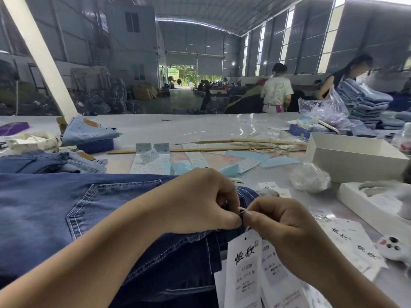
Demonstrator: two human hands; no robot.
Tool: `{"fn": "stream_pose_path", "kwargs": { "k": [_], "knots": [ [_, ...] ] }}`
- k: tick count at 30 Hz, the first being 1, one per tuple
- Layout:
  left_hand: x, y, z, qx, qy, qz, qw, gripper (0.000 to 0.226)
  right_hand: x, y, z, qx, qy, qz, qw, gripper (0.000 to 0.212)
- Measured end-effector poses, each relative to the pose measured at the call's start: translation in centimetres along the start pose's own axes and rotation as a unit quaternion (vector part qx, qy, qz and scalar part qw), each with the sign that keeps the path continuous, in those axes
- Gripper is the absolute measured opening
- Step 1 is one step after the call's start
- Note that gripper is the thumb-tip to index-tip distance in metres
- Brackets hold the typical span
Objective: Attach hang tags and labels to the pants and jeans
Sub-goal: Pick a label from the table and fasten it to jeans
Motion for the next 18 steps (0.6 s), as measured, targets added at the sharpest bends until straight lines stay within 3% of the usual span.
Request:
{"fn": "stream_pose_path", "kwargs": {
  "k": [6,12,18],
  "knots": [
    [-0.9,-0.4,-1.3,-0.028,-0.123,-0.018,0.992,0.02,-0.2,0.6,-0.5,0.002,0.001,-0.022,1.0,0.022],
    [-0.5,-0.5,-1.0,-0.116,-0.134,-0.029,0.984,0.014,-0.4,0.9,-0.8,-0.008,0.013,-0.033,0.999,0.023],
    [-0.1,-0.1,-2.1,-0.126,-0.253,-0.121,0.952,0.016,-0.6,0.6,-1.5,-0.026,-0.002,-0.012,1.0,0.028]
  ]
}}
Point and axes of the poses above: each hand's wrist, its own y-axis away from the middle knuckle, its own z-axis out of the back of the hand, x = y × z, the point moved 1 cm from there along -y, towards the middle knuckle, and after that the axes turned 10 degrees about y, right-handed, at the moved point
